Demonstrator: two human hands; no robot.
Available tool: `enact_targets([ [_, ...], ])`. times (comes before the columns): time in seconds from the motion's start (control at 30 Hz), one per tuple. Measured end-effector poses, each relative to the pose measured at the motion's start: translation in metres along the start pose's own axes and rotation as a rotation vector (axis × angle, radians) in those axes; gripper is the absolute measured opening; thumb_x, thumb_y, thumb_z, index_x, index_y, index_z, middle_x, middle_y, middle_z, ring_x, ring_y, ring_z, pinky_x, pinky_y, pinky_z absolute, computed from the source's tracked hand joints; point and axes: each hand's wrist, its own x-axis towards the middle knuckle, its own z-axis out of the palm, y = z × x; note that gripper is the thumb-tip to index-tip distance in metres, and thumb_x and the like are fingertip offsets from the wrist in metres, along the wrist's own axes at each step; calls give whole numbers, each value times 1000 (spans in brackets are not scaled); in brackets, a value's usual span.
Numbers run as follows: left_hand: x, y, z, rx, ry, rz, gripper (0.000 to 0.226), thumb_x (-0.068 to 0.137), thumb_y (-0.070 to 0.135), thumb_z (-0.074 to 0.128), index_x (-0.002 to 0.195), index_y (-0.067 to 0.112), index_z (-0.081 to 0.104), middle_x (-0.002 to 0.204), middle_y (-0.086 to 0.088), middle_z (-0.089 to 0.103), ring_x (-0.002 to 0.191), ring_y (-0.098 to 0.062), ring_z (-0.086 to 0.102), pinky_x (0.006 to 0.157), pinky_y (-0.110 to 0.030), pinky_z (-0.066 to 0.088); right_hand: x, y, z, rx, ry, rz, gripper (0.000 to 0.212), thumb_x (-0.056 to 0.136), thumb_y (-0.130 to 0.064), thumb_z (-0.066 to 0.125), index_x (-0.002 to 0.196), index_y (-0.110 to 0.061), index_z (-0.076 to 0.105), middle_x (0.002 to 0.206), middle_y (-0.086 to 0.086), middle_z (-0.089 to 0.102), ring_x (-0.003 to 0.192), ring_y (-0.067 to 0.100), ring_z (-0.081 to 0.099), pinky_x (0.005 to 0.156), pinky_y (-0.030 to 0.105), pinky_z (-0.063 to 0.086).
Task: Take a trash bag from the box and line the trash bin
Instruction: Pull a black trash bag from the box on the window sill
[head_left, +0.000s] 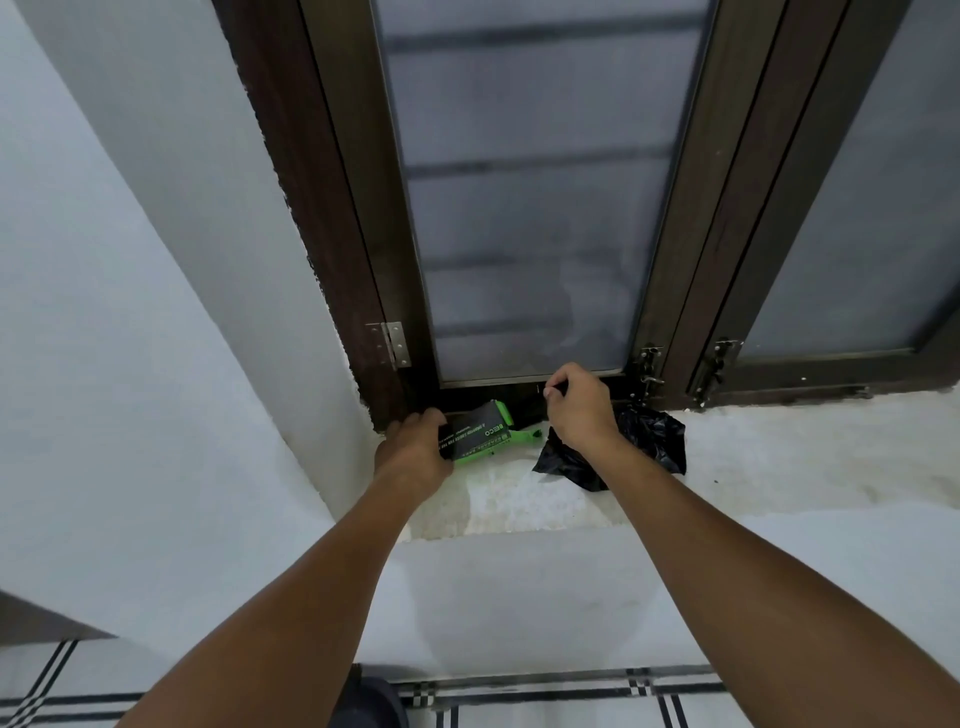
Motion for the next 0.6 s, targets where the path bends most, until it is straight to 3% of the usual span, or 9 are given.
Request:
enact_targets([
  [0.1,1,3,-2,-173,24,52,49,79,14,77,121,27,54,116,-3,60,103,-23,58,83,-34,52,-1,-2,3,74,-101,-7,4,99,-16,62,102,-14,59,99,4,58,74,13,53,55,25,41],
  [0.2,-1,8,-4,-303,50,77,51,79,5,77,120,27,55,115,-1,59,102,-21,59,82,-31,51,-5,-6,9,209,-174,36,28,95,-29,70,114,-15,55,110,3,55,94,23,60,73,39,58],
  [0.27,-2,10,-3,-370,47,84,53,79,3,79,121,26,56,118,-1,61,106,-20,59,88,-34,53,-5,-9,11,246,-137,73,40,91,-45,71,112,-17,51,112,2,56,96,27,62,82,47,59],
  [0.33,-2,10,-2,-460,35,65,55,79,2,80,123,26,56,122,0,61,110,-19,59,92,-35,54,-3,-11,11,286,-72,97,41,92,-58,61,102,-19,50,101,2,59,87,25,63,80,47,57],
  [0.43,-3,9,-3,-582,40,29,55,79,3,80,121,27,56,121,2,63,109,-17,60,88,-30,55,-2,-11,8,309,-42,26,37,101,-49,52,86,-15,57,80,2,58,73,20,55,74,42,50],
  [0.5,-4,12,-3,-645,35,19,54,78,3,81,119,28,56,117,4,65,107,-16,62,85,-30,57,-1,-8,8,184,-75,-79,31,99,-39,61,82,-15,68,88,4,63,81,20,59,78,36,47],
  [0.6,-4,19,-4,-691,20,20,55,78,1,81,120,26,56,114,4,64,105,-18,63,88,-41,61,0,-8,12,117,-35,-146,13,91,-35,73,88,-22,75,108,1,54,97,16,58,84,27,44],
])
